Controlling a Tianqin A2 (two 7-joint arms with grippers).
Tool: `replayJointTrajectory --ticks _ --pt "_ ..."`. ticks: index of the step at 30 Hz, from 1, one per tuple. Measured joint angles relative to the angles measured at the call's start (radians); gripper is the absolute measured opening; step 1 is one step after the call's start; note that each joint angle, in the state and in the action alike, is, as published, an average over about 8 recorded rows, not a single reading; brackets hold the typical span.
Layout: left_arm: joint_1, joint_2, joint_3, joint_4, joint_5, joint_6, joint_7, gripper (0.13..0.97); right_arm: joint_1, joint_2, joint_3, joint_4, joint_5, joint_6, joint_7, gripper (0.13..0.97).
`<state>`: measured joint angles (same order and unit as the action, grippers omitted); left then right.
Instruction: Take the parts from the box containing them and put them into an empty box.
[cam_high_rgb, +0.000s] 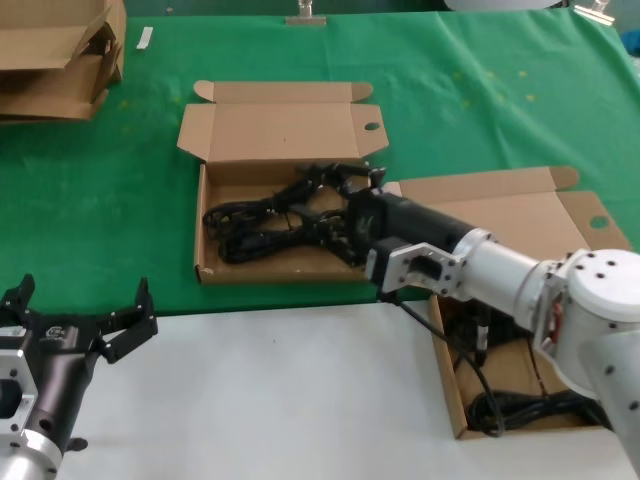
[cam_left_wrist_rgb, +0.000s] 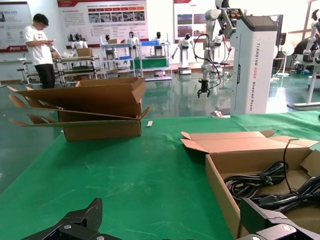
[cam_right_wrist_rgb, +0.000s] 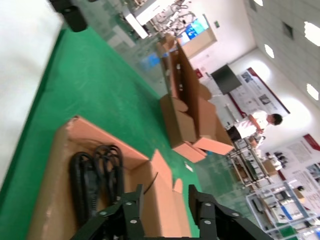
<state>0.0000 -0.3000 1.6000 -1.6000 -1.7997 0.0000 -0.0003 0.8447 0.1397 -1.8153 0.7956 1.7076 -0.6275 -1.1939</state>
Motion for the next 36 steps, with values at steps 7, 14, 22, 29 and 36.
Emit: replayJointTrajectory --ticks 7,14,22,29,36 --pt "0.0 0.0 0.0 0.0 0.0 0.0 0.0 0.966 -0.087 0.083 0.026 0.184 0.005 0.024 0.115 0.418" --pt "0.0 0.0 0.0 0.0 0.0 0.0 0.0 0.966 -0.196 0.193 0.057 0.348 0.028 0.055 0.249 0.565" --pt "0.0 0.0 0.0 0.0 0.0 0.0 0.0 0.966 -0.236 0.212 0.06 0.386 0.037 0.085 0.306 0.733" --pt "0.0 0.0 0.0 0.0 0.0 0.0 0.0 0.966 -0.285 0.207 0.072 0.419 0.042 0.128 0.377 0.836" --pt "0.0 0.0 0.0 0.0 0.0 0.0 0.0 0.966 -0.343 0.203 0.087 0.459 0.047 0.18 0.462 0.897"
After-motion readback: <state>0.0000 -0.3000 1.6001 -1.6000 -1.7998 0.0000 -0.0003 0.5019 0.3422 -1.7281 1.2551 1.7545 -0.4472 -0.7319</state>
